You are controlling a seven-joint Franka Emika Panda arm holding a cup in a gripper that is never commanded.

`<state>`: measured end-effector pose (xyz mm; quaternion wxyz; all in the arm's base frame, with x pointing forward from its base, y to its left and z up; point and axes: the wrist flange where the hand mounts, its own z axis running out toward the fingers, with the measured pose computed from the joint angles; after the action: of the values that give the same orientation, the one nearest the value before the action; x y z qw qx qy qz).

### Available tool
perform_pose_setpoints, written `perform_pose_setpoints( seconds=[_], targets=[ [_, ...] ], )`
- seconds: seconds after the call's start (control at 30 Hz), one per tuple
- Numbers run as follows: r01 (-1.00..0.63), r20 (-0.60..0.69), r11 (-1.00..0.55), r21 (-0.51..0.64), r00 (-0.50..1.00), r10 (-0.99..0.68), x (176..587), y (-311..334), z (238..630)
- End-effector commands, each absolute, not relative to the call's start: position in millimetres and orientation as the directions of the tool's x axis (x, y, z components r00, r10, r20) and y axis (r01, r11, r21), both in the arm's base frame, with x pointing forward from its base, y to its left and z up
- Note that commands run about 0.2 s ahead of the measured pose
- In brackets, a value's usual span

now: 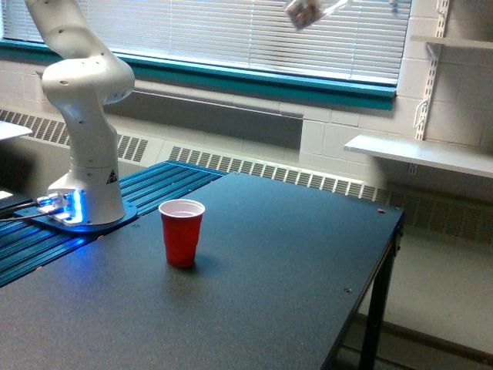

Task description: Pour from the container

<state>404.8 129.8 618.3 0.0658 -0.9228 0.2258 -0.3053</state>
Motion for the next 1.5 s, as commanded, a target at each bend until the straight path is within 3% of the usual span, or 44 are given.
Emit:
perform_pose_setpoints(
  seconds=[0.03,0.17,0.47,0.97,1.5],
  targets=[
    [-0.527,0.436,-0.833,-0.168,0.718,-0.542,404,78,556],
    [-0.546,0.391,-0.833,-0.084,0.751,-0.532,395,59,524],
    [-0.511,0.368,-0.859,-0.017,0.796,-0.481,371,24,497],
    [-0.541,0.273,-0.84,-0.034,0.804,-0.528,317,-39,445],
    [-0.507,0.214,-0.859,0.063,0.848,-0.485,282,-83,400]
  ],
)
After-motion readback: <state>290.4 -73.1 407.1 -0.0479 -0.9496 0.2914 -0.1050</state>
